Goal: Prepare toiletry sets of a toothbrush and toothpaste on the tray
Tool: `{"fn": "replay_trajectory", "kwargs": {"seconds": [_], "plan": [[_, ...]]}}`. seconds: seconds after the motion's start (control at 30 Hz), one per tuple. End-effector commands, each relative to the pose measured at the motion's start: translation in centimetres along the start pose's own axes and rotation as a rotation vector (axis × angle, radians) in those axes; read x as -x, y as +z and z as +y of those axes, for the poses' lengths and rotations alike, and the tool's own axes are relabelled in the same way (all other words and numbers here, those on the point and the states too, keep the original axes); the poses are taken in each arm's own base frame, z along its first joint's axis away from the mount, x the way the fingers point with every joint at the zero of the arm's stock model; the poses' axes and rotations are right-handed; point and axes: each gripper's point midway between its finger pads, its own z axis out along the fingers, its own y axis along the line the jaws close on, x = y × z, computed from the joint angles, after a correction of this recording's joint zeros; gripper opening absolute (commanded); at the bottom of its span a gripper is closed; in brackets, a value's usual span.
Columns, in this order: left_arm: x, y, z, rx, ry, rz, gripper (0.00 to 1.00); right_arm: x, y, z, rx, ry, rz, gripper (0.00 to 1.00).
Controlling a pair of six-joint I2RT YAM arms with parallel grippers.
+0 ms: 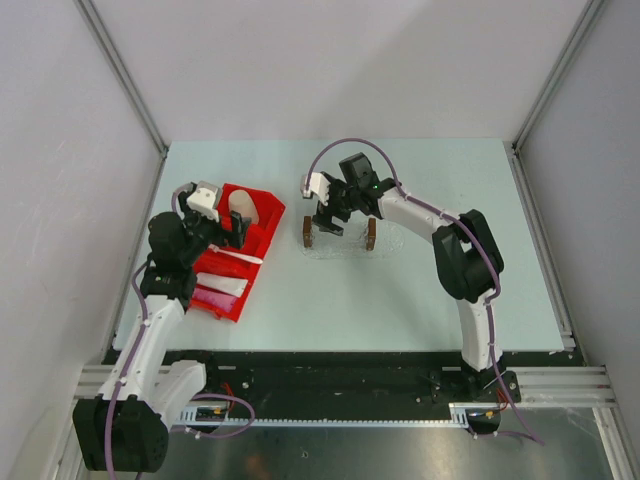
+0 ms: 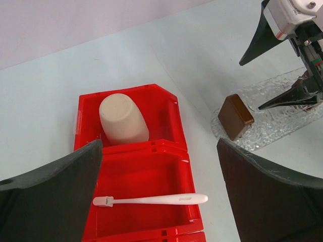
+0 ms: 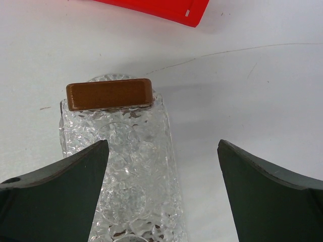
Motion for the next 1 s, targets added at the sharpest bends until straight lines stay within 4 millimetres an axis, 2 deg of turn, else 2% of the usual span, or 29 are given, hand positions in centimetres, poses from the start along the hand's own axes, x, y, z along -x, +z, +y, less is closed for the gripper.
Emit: {"fn": "replay_trajectory", "kwargs": {"seconds": [0.0, 0.67, 0.97], "plan": [[0.5, -0.2, 0.0, -0.014, 0.06, -0.028, 1.0, -1.8, 0.3, 2.5, 0.084, 0.005, 0.061, 0.95], [0.5, -0.2, 0.0, -0.016, 0.063, -0.028, 1.0, -2.7, 0.0, 3.9, 0.152, -0.02, 0.092, 0.94], [0.5, -0.1, 0.0, -0.018, 0.059, -0.027, 1.0, -2.1, -0.2, 2.6, 0.124, -0.003, 0.103, 0.96]]}}
